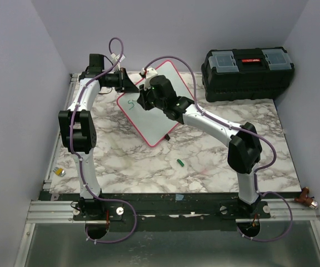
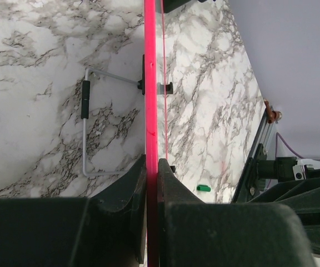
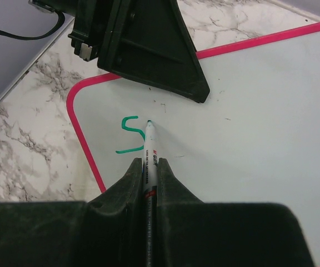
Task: Write a sentence on the whiteboard
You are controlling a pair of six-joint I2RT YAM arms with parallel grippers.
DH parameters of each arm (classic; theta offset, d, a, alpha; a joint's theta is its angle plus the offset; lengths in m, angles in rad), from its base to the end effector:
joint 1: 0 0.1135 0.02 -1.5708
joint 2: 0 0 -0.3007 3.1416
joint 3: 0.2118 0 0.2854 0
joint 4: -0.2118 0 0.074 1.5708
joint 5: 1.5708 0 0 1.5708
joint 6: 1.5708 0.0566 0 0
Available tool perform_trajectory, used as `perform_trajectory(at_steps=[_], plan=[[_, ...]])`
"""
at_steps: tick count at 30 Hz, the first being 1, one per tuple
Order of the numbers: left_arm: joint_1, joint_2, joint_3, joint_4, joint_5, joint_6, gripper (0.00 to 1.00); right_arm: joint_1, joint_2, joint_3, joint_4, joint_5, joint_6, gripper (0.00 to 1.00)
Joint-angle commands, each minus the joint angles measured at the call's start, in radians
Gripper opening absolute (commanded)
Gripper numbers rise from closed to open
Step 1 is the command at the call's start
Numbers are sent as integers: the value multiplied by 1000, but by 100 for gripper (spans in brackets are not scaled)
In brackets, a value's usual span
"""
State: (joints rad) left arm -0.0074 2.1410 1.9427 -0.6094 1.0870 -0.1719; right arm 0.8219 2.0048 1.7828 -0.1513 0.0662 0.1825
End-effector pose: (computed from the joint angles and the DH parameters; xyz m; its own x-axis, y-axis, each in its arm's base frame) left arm 0.5366 -0.0541 0.2980 -0.8173 -0.0735 -0.5715 0.4826 0.4547 -0.7486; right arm 0.3795 0.4027 0.3358 -0.3692 -0.1312 -0.9200 -0.6324 0.7609 0.1453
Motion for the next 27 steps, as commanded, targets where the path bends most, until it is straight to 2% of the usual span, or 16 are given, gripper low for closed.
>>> perform_trajectory(at_steps=[1, 13, 27], plan=[[-21, 14, 25, -21, 30, 47, 0, 0, 30, 33, -17, 31, -5, 1], [-22, 13, 25, -26, 30, 51, 0, 0, 46, 63, -53, 129, -2, 1], [-22, 14, 25, -27, 27, 52, 0, 0, -8, 50, -52, 62, 9, 1]])
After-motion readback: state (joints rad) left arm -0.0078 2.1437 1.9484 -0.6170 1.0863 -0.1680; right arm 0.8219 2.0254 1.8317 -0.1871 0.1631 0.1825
